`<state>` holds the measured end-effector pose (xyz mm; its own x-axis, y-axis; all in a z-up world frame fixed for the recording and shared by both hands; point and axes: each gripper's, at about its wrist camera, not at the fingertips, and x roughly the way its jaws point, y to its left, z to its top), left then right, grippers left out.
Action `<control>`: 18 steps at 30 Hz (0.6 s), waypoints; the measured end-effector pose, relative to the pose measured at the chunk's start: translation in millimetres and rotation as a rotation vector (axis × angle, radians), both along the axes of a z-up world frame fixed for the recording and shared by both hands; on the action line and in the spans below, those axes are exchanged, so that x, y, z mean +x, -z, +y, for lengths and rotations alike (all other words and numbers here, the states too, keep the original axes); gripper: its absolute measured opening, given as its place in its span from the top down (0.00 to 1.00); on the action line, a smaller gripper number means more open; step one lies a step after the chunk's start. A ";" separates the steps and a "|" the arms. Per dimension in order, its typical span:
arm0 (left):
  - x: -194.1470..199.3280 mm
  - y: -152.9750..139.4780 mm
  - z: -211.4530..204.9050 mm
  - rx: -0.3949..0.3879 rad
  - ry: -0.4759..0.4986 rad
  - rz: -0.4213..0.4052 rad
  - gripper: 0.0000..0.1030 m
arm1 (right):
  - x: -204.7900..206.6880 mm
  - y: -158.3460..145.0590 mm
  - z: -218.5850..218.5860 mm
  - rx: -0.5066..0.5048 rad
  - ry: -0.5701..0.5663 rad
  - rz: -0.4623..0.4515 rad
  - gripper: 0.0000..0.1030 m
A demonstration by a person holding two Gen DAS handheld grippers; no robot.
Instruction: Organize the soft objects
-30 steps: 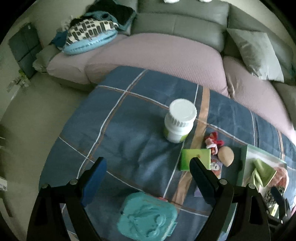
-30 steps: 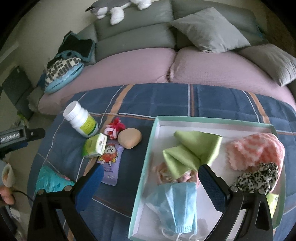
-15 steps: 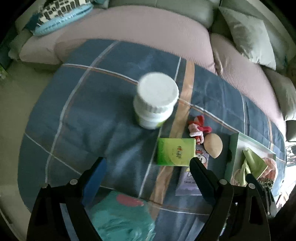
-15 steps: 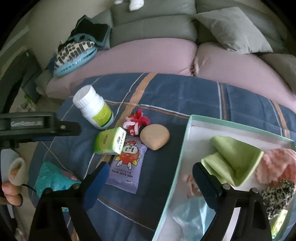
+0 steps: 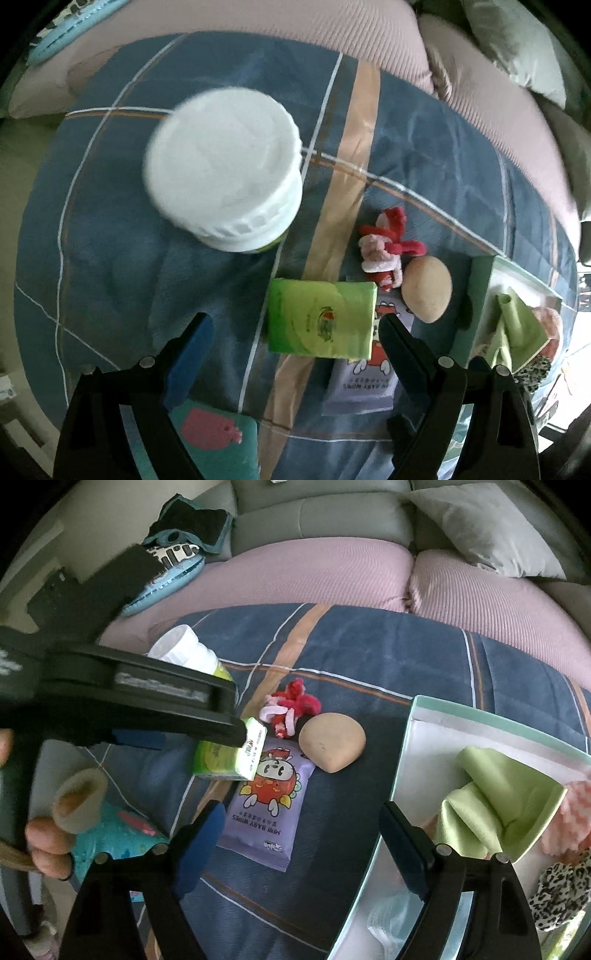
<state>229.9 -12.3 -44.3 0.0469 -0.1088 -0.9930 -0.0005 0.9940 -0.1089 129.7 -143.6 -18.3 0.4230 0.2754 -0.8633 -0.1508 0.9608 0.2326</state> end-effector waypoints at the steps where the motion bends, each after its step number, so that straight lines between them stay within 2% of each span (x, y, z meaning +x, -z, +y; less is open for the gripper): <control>1: 2.7 3.1 -2.6 -0.001 0.004 0.008 0.12 | -0.1 0.1 0.2 0.001 -0.001 0.001 0.16; 5: 8.9 13.4 -5.6 -0.011 -0.001 0.035 0.13 | 0.3 1.4 0.3 -0.003 -0.004 0.004 0.16; 7: 10.6 17.4 -6.6 -0.024 0.000 0.042 0.21 | -0.7 1.2 1.3 -0.004 -0.008 0.004 0.16; 9: 11.7 19.9 -5.8 -0.048 0.000 0.051 0.36 | -0.3 1.4 2.6 -0.006 -0.011 0.004 0.16; 14: 8.5 18.0 -1.5 -0.052 -0.003 0.031 0.36 | -1.3 3.0 8.3 -0.012 -0.025 0.010 0.16; 18: -1.7 12.3 19.6 -0.015 -0.020 0.009 0.36 | 0.2 6.7 15.9 -0.020 -0.038 0.020 0.16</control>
<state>228.2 7.3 -56.6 0.0401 -0.1226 -0.9917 -0.0215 0.9921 -0.1235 129.9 -127.6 -25.0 0.3951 0.2732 -0.8771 -0.1823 0.9591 0.2167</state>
